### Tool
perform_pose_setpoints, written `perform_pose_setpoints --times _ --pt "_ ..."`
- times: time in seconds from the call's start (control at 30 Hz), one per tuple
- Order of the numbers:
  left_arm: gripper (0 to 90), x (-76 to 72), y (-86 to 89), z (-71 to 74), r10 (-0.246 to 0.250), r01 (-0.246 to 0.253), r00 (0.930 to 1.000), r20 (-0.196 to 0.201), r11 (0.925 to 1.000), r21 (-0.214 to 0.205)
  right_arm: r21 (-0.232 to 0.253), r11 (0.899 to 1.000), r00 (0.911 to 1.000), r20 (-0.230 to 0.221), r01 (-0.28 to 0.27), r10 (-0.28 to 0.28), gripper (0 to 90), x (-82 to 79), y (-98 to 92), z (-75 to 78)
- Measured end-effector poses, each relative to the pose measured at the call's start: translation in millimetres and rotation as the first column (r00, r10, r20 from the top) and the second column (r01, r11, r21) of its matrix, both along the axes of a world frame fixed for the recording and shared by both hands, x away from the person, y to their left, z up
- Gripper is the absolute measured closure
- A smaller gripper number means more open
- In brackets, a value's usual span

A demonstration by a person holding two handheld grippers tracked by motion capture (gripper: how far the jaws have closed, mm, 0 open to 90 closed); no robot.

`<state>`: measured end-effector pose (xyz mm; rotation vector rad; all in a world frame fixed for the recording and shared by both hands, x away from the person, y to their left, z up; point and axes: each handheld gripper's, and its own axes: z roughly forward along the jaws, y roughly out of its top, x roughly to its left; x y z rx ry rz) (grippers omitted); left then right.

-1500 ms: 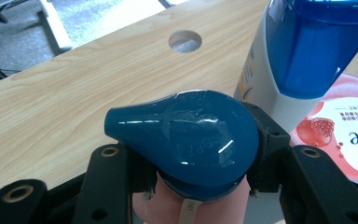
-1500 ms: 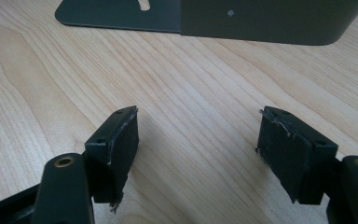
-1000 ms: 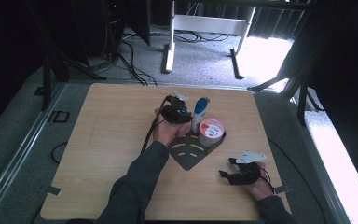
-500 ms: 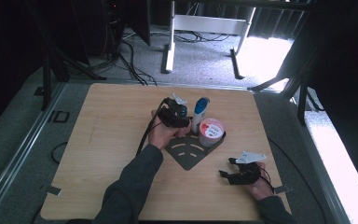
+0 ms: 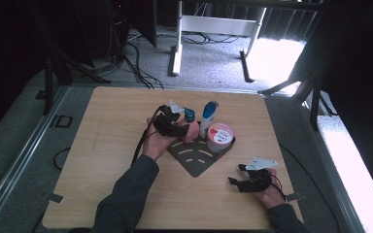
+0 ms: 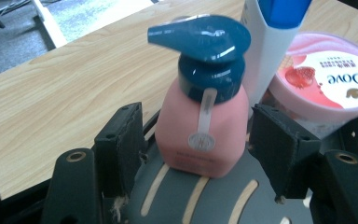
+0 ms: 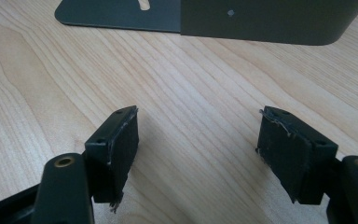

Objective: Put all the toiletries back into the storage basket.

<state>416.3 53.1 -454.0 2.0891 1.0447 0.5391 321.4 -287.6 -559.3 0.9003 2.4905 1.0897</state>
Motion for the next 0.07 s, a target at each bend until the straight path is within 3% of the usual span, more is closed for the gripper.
perform_pose_setpoints --times 0.07 --pt "35.9 -3.6 4.5 -0.7 0.000 0.000 0.9998 0.018 1.0000 0.002 0.001 1.000 1.0000 0.000 0.000 0.000 28.6 0.1 -0.1 0.0"
